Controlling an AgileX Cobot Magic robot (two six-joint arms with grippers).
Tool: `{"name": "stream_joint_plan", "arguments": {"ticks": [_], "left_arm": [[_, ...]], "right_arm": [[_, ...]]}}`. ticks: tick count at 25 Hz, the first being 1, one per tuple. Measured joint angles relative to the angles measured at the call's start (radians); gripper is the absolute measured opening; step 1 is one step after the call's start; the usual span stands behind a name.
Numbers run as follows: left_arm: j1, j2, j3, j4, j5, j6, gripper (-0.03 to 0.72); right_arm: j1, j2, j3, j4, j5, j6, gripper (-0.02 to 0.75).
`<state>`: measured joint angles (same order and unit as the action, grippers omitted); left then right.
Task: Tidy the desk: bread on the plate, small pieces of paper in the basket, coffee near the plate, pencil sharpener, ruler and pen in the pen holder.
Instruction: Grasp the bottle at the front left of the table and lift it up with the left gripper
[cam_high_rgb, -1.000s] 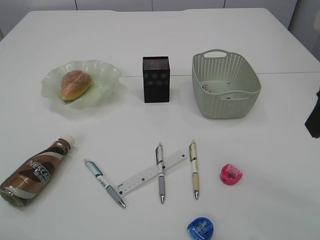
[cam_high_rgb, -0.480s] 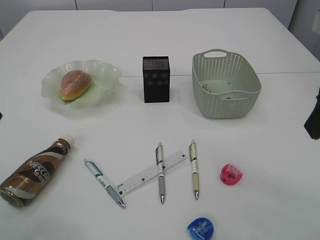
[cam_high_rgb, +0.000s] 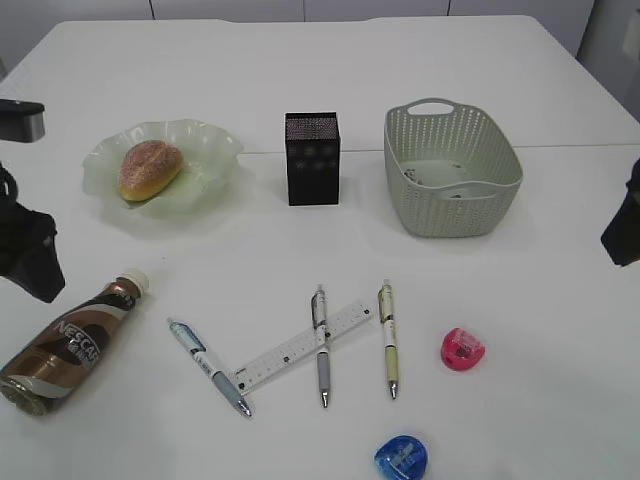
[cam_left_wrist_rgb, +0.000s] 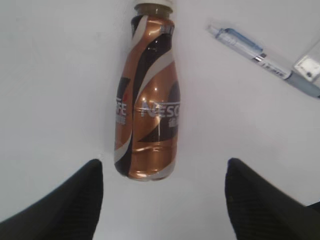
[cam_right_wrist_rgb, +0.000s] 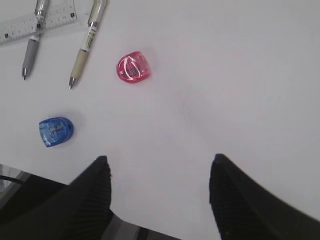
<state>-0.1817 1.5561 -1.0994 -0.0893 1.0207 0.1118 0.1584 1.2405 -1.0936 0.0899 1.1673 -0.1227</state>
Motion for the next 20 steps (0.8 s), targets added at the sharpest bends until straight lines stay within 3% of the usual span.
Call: {"name": "stream_joint_plan", "arguments": {"ticks": [20], "left_arm": [[0.000, 0.069, 0.000, -0.005, -0.098, 0.002, 0.550]], "right_arm": [[0.000, 0.000, 0.000, 0.000, -0.048, -0.005, 0.486]]}}
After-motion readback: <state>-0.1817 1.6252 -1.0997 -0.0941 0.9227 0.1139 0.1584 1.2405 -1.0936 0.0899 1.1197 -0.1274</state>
